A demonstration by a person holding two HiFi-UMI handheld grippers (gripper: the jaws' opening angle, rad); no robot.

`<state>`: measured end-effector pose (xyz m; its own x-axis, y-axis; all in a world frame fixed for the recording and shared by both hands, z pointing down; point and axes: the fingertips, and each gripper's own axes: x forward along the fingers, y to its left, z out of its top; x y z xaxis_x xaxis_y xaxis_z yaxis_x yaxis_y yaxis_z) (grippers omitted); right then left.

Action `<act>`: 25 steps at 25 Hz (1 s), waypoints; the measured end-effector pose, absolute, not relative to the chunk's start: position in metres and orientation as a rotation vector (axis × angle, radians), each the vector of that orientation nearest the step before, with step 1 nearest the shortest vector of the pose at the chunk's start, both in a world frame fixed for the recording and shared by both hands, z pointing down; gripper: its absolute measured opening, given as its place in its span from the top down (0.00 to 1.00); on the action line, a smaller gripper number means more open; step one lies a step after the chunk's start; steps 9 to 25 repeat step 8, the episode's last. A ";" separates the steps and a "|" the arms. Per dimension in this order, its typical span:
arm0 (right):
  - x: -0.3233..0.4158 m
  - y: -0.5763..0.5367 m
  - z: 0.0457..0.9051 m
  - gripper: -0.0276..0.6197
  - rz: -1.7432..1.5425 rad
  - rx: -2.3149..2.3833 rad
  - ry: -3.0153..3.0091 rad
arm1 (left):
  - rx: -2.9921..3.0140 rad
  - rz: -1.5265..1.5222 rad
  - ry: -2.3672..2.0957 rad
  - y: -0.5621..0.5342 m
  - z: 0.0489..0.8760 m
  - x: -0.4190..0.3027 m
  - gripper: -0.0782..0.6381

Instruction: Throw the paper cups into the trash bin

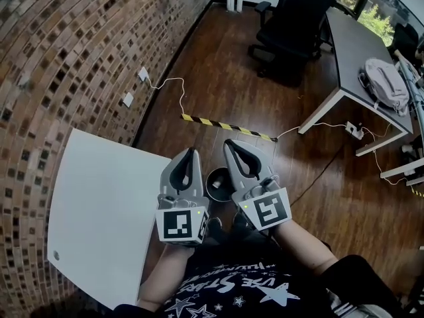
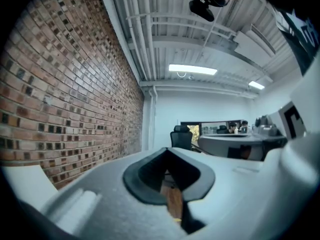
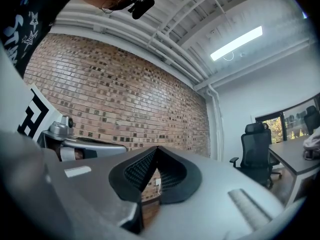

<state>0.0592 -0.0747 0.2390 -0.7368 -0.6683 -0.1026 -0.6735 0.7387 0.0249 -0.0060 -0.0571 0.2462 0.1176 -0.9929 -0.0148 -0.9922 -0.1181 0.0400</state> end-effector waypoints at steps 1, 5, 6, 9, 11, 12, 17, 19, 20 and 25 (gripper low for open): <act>0.059 -0.075 0.239 0.95 0.096 -1.099 2.849 | 2.333 -0.055 -2.074 -0.057 0.247 -0.006 0.88; 0.060 -0.078 0.239 0.95 0.105 -1.101 2.853 | 2.324 -0.042 -2.077 -0.058 0.247 -0.007 0.88; 0.060 -0.079 0.240 0.95 0.106 -1.104 2.854 | 2.323 -0.037 -2.081 -0.059 0.247 -0.007 0.88; 0.061 -0.081 0.241 0.95 0.111 -1.110 2.859 | 2.321 -0.021 -2.094 -0.061 0.248 -0.009 0.88; 0.061 -0.081 0.241 0.95 0.111 -1.110 2.859 | 2.321 -0.021 -2.094 -0.061 0.248 -0.009 0.88; 0.061 -0.081 0.241 0.95 0.111 -1.110 2.859 | 2.321 -0.021 -2.094 -0.061 0.248 -0.009 0.88; 0.061 -0.081 0.241 0.95 0.111 -1.110 2.859 | 2.321 -0.021 -2.094 -0.061 0.248 -0.009 0.88; 0.061 -0.081 0.241 0.95 0.111 -1.110 2.859 | 2.321 -0.021 -2.094 -0.061 0.248 -0.009 0.88; 0.061 -0.081 0.241 0.95 0.111 -1.110 2.859 | 2.321 -0.021 -2.094 -0.061 0.248 -0.009 0.88; 0.061 -0.081 0.241 0.95 0.111 -1.110 2.859 | 2.321 -0.021 -2.094 -0.061 0.248 -0.009 0.88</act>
